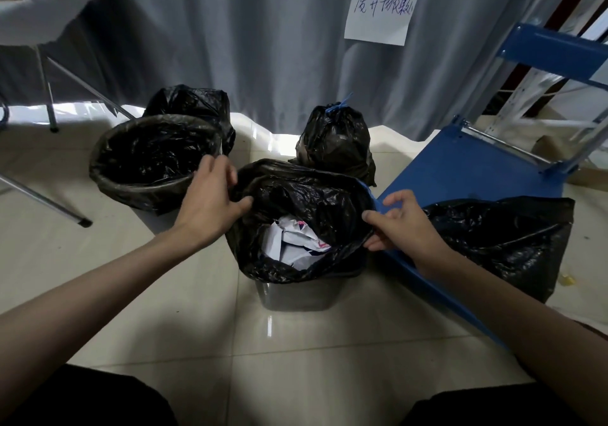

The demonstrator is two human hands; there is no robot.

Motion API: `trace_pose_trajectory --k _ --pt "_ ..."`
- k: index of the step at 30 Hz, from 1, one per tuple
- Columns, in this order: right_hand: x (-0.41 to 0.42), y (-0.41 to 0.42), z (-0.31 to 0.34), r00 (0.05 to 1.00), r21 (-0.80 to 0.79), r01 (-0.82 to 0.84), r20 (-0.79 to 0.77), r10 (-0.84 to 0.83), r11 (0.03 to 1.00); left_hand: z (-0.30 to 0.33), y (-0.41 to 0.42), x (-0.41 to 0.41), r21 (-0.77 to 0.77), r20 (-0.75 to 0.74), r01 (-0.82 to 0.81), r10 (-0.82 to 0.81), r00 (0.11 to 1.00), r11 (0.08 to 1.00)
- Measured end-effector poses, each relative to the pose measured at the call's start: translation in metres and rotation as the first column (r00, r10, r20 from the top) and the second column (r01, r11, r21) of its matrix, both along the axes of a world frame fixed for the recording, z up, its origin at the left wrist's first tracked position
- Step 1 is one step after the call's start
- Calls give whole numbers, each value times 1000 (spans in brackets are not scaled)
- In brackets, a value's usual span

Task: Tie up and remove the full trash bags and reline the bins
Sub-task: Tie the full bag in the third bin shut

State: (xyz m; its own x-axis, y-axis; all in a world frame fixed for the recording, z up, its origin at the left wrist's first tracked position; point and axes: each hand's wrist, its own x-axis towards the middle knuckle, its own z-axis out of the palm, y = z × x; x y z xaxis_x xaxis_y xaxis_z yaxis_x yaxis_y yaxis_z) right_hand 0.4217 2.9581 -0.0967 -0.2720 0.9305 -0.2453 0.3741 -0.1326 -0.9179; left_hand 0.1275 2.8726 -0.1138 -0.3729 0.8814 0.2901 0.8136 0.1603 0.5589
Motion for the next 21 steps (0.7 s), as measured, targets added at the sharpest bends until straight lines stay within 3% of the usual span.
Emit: trace_pose_trajectory --k 2,4,7,11,15,21 --pt "0 -1 1 979 221 -179 135 152 959 1 0 14 26 -92 171 -168 981 985" --pt "-2 -5 5 869 344 -452 377 320 823 0 -2 29 -18 -85 353 -353 932 935" --pt "-4 -10 1 568 271 -759 720 399 592 -8 -6 46 -137 5 544 -548 836 828" --pt "-9 -22 -5 418 234 -846 848 325 479 -16 -9 56 -267 126 617 -608 784 740" --pt "-8 -18 -1 481 335 -822 842 246 460 -21 -9 61 -331 131 624 -621 773 707" --pt "-4 -6 -3 675 434 -688 678 292 582 -20 -11 69 -282 14 559 -579 815 780"
